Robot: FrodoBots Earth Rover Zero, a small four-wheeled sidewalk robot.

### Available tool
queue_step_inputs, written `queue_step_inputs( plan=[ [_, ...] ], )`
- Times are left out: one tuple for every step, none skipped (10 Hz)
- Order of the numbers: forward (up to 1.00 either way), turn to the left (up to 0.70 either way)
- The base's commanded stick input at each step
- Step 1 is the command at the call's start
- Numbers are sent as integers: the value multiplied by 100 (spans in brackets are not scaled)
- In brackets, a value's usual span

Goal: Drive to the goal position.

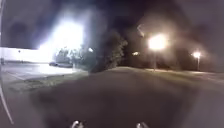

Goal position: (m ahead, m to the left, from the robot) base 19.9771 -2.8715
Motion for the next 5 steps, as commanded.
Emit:
queue_step_inputs(
  plan=[
    [50,0],
    [50,0],
    [50,0],
    [50,0],
    [50,0]
  ],
)
